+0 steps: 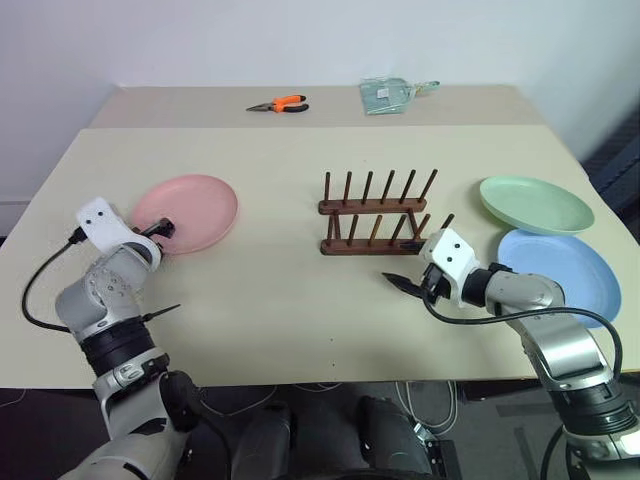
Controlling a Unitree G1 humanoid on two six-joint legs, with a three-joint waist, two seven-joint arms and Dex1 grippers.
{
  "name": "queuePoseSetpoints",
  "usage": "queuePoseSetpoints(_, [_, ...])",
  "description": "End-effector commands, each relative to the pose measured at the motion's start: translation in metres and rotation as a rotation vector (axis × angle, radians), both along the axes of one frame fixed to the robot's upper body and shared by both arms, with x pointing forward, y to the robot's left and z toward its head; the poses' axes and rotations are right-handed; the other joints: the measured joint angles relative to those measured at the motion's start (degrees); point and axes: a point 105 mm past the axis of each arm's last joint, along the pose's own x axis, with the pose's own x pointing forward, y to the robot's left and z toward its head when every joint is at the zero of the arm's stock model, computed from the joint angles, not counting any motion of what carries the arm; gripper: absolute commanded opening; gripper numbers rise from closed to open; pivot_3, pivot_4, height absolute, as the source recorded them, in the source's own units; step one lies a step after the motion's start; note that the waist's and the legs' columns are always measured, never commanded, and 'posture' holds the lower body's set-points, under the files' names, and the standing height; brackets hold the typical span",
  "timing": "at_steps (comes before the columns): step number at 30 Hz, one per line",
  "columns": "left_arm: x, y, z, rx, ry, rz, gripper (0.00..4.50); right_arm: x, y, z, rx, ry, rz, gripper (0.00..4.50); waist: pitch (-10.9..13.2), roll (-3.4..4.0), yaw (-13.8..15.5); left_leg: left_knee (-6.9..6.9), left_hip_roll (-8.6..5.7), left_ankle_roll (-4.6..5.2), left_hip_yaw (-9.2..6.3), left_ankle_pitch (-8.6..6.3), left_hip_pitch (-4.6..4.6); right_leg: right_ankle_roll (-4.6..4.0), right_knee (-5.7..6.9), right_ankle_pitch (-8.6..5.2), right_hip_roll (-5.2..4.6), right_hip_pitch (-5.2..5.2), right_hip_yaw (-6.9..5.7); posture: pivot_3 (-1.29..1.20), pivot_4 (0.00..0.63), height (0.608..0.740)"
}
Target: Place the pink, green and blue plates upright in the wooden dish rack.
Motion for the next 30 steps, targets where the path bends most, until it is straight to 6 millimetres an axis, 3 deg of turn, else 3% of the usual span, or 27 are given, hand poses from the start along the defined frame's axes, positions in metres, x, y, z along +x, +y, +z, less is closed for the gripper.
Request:
queuePoseSetpoints(1, [-0.001, 0.002, -0.004, -0.078, 0.002, 0.054, 3.12, 0.002, 0.0, 0.013, 0.006, -0.069, -0.007, 3.24, 0.0, 0.0, -0.1, 0.0, 0.0, -0.01, 0.0, 0.0, 0.0, 0.0, 0.0, 0.0, 0.0, 0.0, 0.0, 0.0, 0.15, 0.74])
queuePoseSetpoints(5, [0.007, -0.005, 0.005, -0.09, -0.042, 0.036, 1.05, 0.004, -0.005, 0.02, 0.013, -0.098, -0.038, 3.24, 0.0, 0.0, 0.2, 0.0, -0.01, -0.04, 0.01, 0.02, 0.0, -0.01, 0.0, 0.0, 0.0, 0.0, 0.0, 0.0, 0.15, 0.74])
queuePoseSetpoints(7, [0.014, -0.014, 0.02, -0.056, -0.107, -0.011, 0.07, 0.004, -0.009, 0.027, 0.017, -0.103, -0.042, 3.24, 0.0, -0.03, 0.6, 0.01, -0.02, -0.05, 0.02, 0.02, -0.01, -0.08, -0.01, 0.05, 0.0, 0.0, 0.01, 0.0, 0.15, 0.74])
queuePoseSetpoints(8, [0.019, -0.021, 0.033, -0.031, -0.171, -0.047, 0.0, 0.003, -0.01, 0.031, 0.014, -0.111, -0.038, 3.78, 0.0, -0.03, 0.9, 0.02, -0.01, -0.05, 0.02, 0.02, -0.02, -0.12, -0.01, 0.07, 0.0, 0.0, 0.01, 0.0, 0.15, 0.74])
queuePoseSetpoints(10, [0.025, -0.042, 0.066, 0.018, -0.321, -0.146, 0.0, 0.002, -0.009, 0.047, 0.011, -0.155, -0.016, 4.45, 0.0, -0.07, 1.2, 0.03, -0.02, -0.06, 0.03, 0.03, -0.05, -0.13, -0.03, 0.08, 0.0, 0.0, 0.01, 0.0, 0.15, 0.74])
queuePoseSetpoints(14, [0.027, -0.11, 0.139, 0.197, -0.56, -0.433, 0.0, 0.003, 0.022, 0.104, -0.048, -0.41, 0.105, 4.45, 0.2, -0.15, 1.1, 0.03, 0.0, -0.11, 0.05, 0.06, -0.1, -0.18, -0.05, 0.12, 0.01, -0.05, 0.01, 0.0, 0.15, 0.74])
queuePoseSetpoints(16, [0.025, -0.137, 0.161, 0.224, -0.627, -0.521, 0.0, 0.005, 0.04, 0.119, -0.103, -0.511, 0.165, 4.45, 0.2, -0.15, 1.0, 0.02, 0.0, -0.14, 0.05, 0.07, -0.11, -0.19, -0.05, 0.12, 0.02, -0.07, 0.0, 0.0, 0.15, 0.74])
queuePoseSetpoints(20, [0.022, -0.176, 0.182, 0.227, -0.669, -0.631, 0.0, 0.015, 0.065, 0.128, -0.235, -0.655, 0.217, 4.45, 0.1, -0.15, 0.6, -0.06, 0.01, -0.14, 0.07, 0.07, -0.05, -0.15, -0.14, 0.1, 0.02, -0.03, 0.01, 0.0, 0.15, 0.74])
queuePoseSetpoints(23, [0.017, -0.203, 0.187, 0.21, -0.674, -0.706, 0.0, 0.031, 0.072, 0.125, -0.358, -0.751, 0.198, 4.45, 0.1, -0.16, 0.2, -0.06, 0.01, -0.22, 0.11, 0.13, -0.06, -0.15, -0.12, 0.1, 0.02, -0.05, 0.04, 0.0, 0.15, 0.74])
queuePoseSetpoints(26, [0.014, -0.211, 0.186, 0.194, -0.669, -0.728, 0.0, 0.038, 0.069, 0.121, -0.402, -0.777, 0.182, 3.63, 0.1, -0.17, 0.0, -0.05, 0.0, -0.26, 0.08, 0.16, -0.1, -0.16, -0.12, 0.1, 0.02, -0.07, 0.04, 0.0, 0.15, 0.74])
queuePoseSetpoints(30, [0.012, -0.214, 0.185, 0.154, -0.663, -0.734, 0.0, 0.04, 0.066, 0.119, -0.431, -0.791, 0.168, 1.61, 0.1, -0.17, -0.2, -0.06, 0.0, -0.32, 0.07, 0.19, -0.09, -0.16, -0.12, 0.11, 0.02, -0.08, 0.05, 0.0, 0.15, 0.74])
